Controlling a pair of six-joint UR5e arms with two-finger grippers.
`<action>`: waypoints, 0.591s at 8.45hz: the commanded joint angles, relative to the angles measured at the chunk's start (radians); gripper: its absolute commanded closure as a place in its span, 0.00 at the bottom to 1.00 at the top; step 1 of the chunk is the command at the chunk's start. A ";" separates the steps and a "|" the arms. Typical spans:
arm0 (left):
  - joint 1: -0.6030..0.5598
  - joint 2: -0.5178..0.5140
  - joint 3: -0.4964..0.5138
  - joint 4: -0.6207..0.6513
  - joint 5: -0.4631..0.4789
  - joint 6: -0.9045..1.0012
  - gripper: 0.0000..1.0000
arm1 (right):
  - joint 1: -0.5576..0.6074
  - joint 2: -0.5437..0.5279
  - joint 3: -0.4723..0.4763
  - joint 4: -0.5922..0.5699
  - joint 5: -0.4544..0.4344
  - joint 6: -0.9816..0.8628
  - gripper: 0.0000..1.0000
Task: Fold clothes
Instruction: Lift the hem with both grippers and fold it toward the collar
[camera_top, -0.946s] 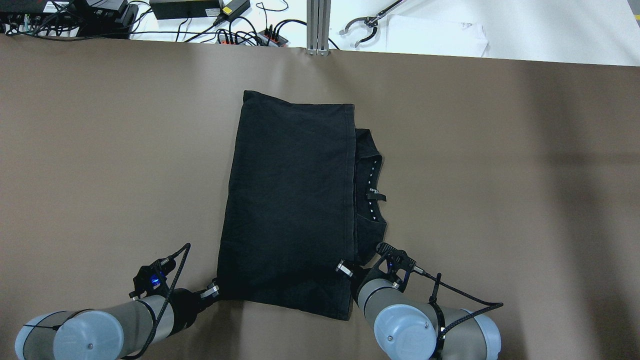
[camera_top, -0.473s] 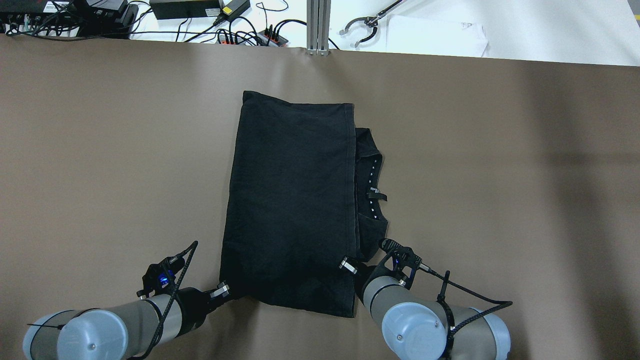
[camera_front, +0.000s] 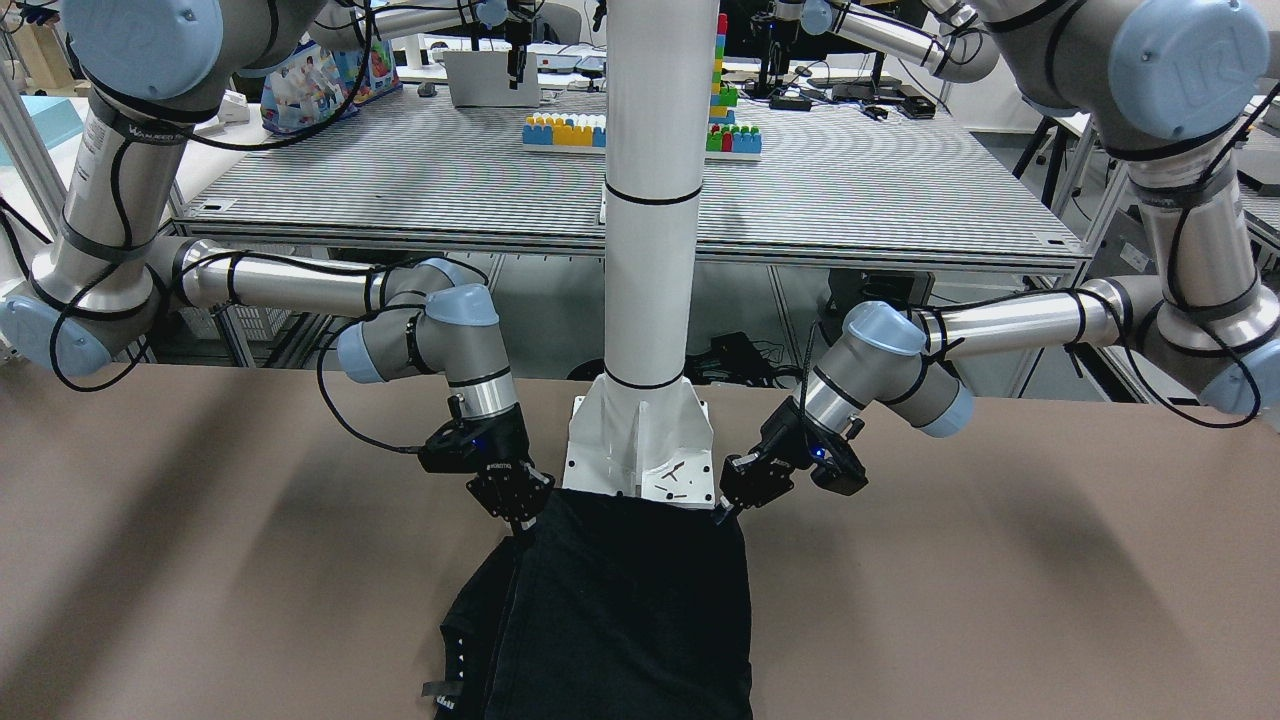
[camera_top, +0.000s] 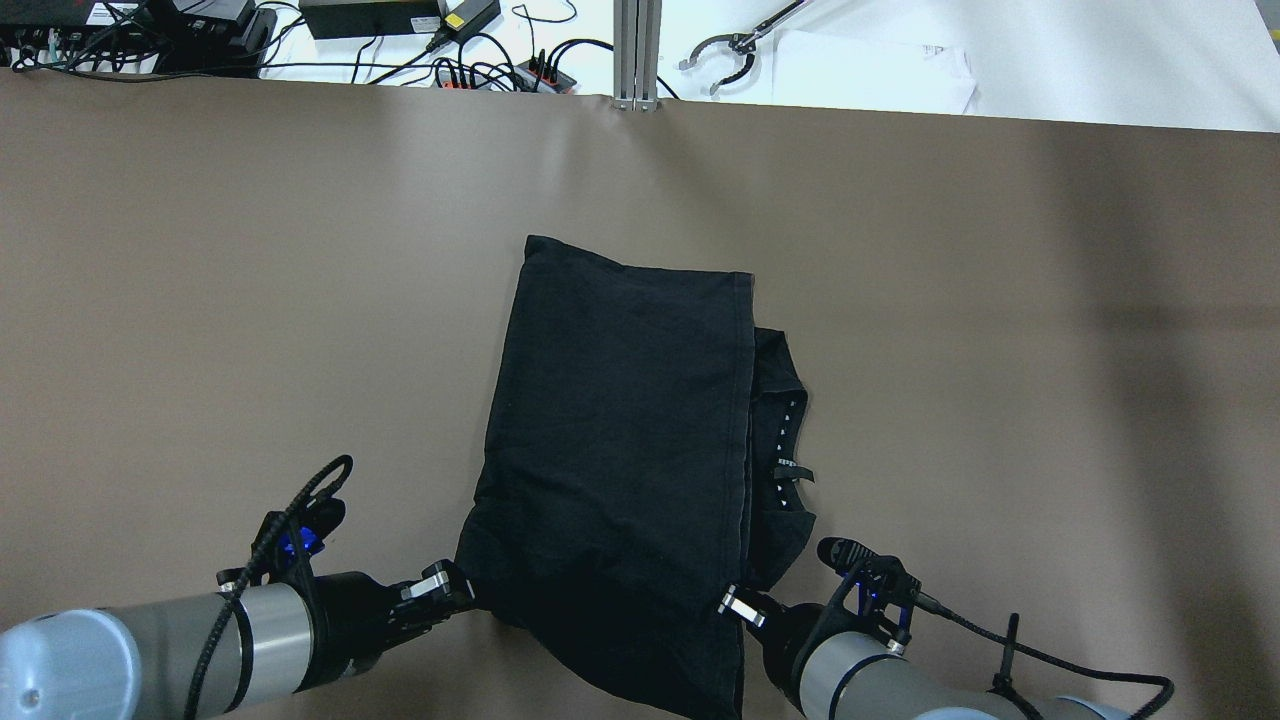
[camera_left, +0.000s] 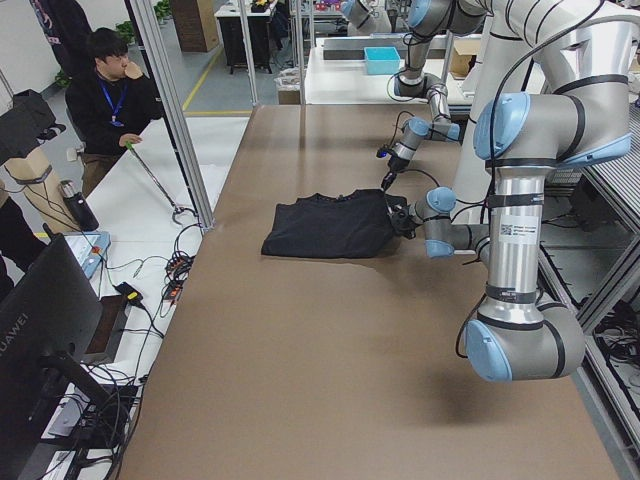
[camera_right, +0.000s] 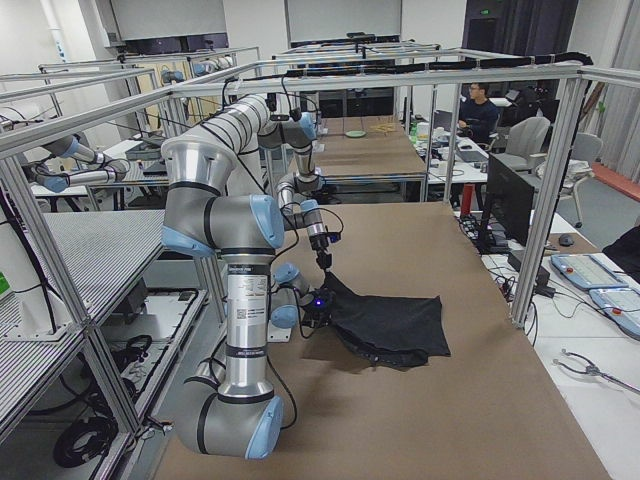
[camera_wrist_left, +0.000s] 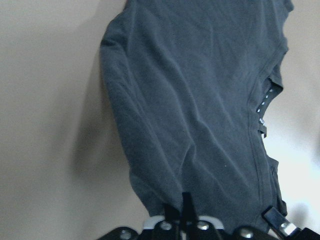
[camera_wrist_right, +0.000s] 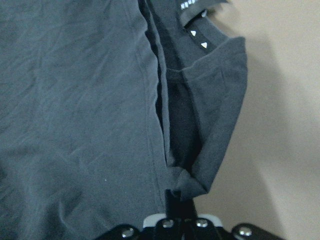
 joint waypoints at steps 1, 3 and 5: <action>-0.181 -0.108 -0.035 0.159 -0.161 0.118 1.00 | 0.023 -0.003 0.081 -0.067 0.008 -0.018 1.00; -0.342 -0.314 -0.008 0.443 -0.280 0.136 1.00 | 0.162 0.091 0.026 -0.162 0.097 -0.038 1.00; -0.424 -0.471 0.081 0.597 -0.293 0.231 1.00 | 0.299 0.179 -0.040 -0.217 0.125 -0.042 1.00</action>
